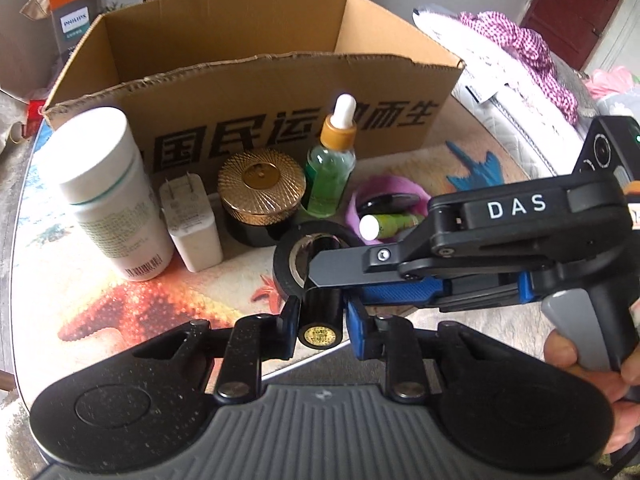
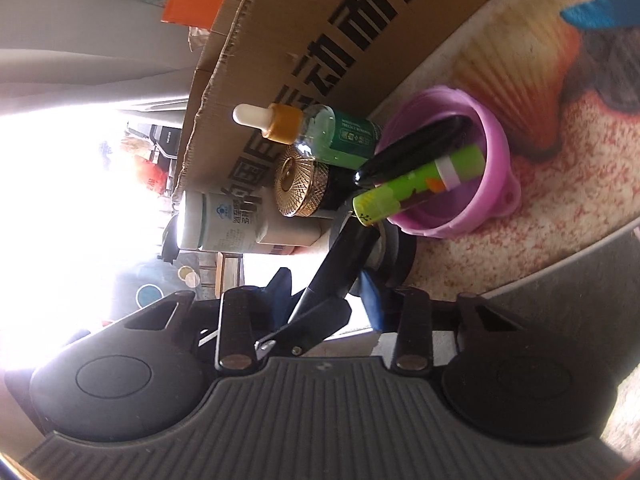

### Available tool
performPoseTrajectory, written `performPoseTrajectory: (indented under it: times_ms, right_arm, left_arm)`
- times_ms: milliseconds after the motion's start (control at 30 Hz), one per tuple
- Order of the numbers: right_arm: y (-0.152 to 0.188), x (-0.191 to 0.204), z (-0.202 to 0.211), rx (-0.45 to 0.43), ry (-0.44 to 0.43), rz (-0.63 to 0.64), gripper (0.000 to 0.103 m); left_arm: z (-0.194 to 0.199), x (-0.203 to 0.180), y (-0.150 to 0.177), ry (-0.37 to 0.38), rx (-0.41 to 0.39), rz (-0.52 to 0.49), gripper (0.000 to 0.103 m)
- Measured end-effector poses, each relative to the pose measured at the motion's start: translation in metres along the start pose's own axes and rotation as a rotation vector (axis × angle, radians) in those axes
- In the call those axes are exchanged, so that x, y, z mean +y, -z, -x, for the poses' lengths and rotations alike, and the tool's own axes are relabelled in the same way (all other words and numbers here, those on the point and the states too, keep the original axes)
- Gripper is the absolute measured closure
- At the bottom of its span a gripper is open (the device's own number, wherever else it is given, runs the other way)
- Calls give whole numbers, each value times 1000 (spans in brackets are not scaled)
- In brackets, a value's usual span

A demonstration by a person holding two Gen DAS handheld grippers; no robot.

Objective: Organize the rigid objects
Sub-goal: 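Grasp the black cylinder lying on the tape roll with the right tool, then carry the black cylinder into the cardboard box and open the right tool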

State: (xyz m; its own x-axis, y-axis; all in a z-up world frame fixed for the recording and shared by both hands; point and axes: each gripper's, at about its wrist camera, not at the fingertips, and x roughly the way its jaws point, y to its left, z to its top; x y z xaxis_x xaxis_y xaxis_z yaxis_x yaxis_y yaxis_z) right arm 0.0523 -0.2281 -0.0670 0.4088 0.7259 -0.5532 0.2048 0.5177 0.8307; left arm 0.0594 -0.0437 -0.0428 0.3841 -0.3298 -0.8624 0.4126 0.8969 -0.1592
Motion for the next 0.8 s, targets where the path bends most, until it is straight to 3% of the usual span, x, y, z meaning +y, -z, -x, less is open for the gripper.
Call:
performPoseTrajectory:
  times_ms: [433, 600, 800]
  right_arm:
    - [4, -9, 10, 3, -28, -22, 77]
    - [12, -4, 20, -10, -75, 7, 78]
    - [21, 31, 39, -26, -129, 131, 78]
  left_arm:
    - [3, 2, 1, 1, 11, 18, 80]
    - [24, -2, 9, -15, -48, 3, 80]
    - [71, -6, 13, -56, -143, 0, 80]
